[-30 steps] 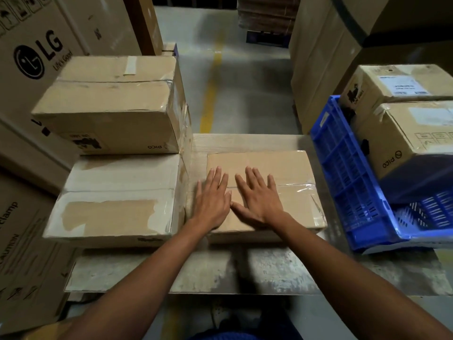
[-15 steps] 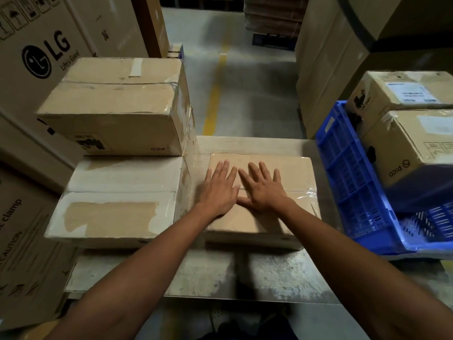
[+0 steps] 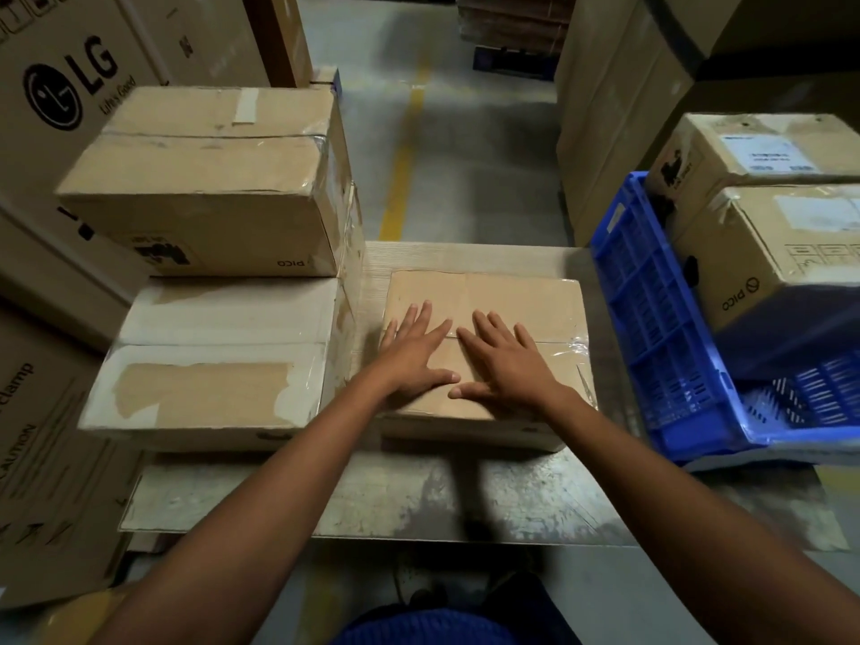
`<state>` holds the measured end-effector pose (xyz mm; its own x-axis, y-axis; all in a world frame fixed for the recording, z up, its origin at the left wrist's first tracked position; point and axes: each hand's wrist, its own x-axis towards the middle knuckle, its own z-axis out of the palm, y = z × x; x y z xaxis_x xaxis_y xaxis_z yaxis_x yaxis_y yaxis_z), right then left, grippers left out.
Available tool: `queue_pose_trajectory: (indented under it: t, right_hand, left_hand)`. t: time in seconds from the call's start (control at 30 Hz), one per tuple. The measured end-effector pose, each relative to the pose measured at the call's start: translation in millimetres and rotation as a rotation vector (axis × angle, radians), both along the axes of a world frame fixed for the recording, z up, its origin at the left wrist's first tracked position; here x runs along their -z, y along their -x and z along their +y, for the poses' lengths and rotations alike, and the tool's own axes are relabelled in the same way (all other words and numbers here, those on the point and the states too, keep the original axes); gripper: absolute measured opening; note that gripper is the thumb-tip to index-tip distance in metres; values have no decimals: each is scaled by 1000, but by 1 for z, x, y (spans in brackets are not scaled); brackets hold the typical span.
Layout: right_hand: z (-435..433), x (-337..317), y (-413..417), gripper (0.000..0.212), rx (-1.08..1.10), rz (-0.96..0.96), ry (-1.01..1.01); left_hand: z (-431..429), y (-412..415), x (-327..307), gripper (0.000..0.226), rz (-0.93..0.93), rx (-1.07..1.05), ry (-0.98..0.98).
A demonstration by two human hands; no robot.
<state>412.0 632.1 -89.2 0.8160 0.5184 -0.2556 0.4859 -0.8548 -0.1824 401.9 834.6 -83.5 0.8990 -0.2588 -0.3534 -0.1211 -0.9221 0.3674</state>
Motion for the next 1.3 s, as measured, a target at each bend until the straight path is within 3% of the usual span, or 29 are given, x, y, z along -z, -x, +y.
queue_pose_trajectory:
  t: [0.2, 0.37, 0.47, 0.63, 0.77, 0.87, 1.13, 1.2, 1.3]
  right_hand:
    - [-21, 1, 10, 105, 56, -52, 52]
    - [-74, 2, 11, 113, 174, -33, -24]
    - [-82, 2, 14, 105, 151, -63, 17]
    - [-76, -20, -4, 97, 140, -91, 73]
    - [-58, -26, -35, 70, 183, -132, 35]
    - [-50, -8, -37, 73, 207, -72, -13]
    - [-51, 4, -27, 70, 270, -177, -109]
    - [-51, 4, -26, 63, 366, -199, -144]
    - [-53, 3, -26, 56, 609, -181, -222]
  left_hand:
    - [-29, 5, -1, 88, -59, -28, -117]
    - [-71, 13, 11, 76, -221, 115, -57]
    - [-80, 15, 19, 68, -250, 157, -174]
    - [-81, 11, 17, 65, -249, 170, -168]
    - [-84, -22, 11, 60, -302, 62, -140]
    - [-84, -44, 11, 60, -282, 18, -174]
    - [-77, -45, 19, 59, -340, 33, -171]
    - [-76, -43, 17, 57, -352, -23, -156]
    - [-61, -46, 16, 58, -348, -271, -155]
